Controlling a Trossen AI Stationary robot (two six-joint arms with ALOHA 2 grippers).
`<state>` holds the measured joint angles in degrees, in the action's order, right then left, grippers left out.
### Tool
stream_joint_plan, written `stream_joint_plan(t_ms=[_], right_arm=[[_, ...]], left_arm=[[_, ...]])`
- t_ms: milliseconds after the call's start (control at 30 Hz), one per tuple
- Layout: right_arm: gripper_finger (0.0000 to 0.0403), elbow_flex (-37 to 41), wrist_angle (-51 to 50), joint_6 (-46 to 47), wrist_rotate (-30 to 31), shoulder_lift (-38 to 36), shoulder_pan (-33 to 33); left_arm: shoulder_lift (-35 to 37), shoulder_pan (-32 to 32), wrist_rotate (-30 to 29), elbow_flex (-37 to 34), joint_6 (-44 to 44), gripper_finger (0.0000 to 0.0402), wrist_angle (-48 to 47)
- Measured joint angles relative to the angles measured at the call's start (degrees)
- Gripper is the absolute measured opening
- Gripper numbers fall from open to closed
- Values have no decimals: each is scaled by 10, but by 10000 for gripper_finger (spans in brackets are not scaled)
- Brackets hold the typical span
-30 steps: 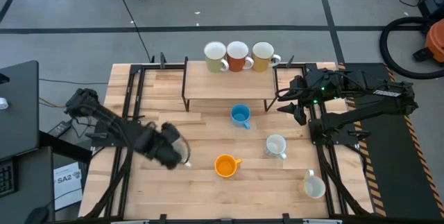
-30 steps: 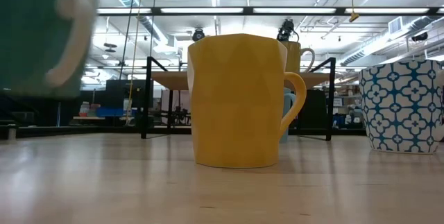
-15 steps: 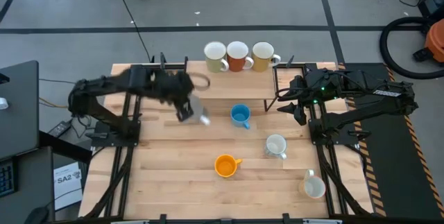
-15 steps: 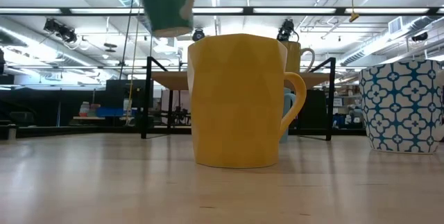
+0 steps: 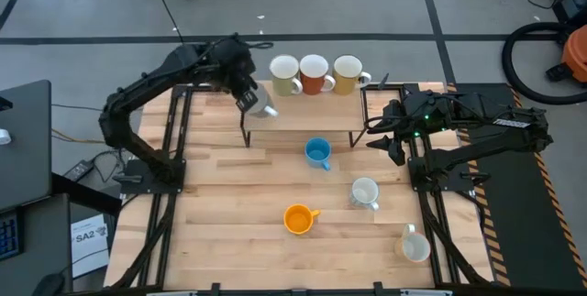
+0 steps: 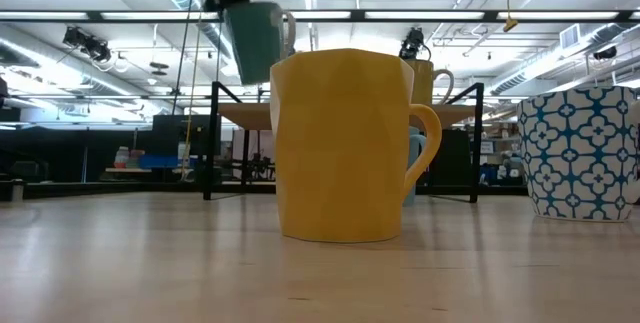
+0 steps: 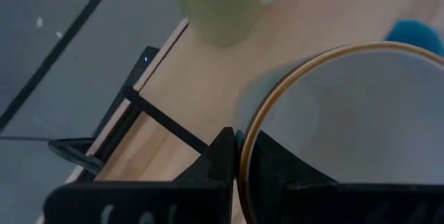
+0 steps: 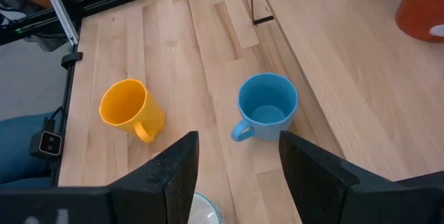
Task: Place coffee mugs
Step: Put the light blue mug on the shelf
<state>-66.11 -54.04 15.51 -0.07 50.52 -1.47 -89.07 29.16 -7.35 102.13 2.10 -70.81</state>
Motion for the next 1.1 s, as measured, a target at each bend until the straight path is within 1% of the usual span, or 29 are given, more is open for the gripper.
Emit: stream_joint_plan(t_ms=[67,333,700,933,1100], right_arm=[[205,0,0,0,0,0,0],[205,0,0,0,0,0,0],[205,0,0,0,0,0,0],[205,0,0,0,0,0,0],[205,0,0,0,0,0,0]], left_arm=[[-15,16,13,0,-11,32,3],[-67,53,21,0,-28,32,14],[-78,67,23,2,-28,42,14],[-80,67,13,0,-29,62,28],[-81,66,-6,0,-30,86,27]])
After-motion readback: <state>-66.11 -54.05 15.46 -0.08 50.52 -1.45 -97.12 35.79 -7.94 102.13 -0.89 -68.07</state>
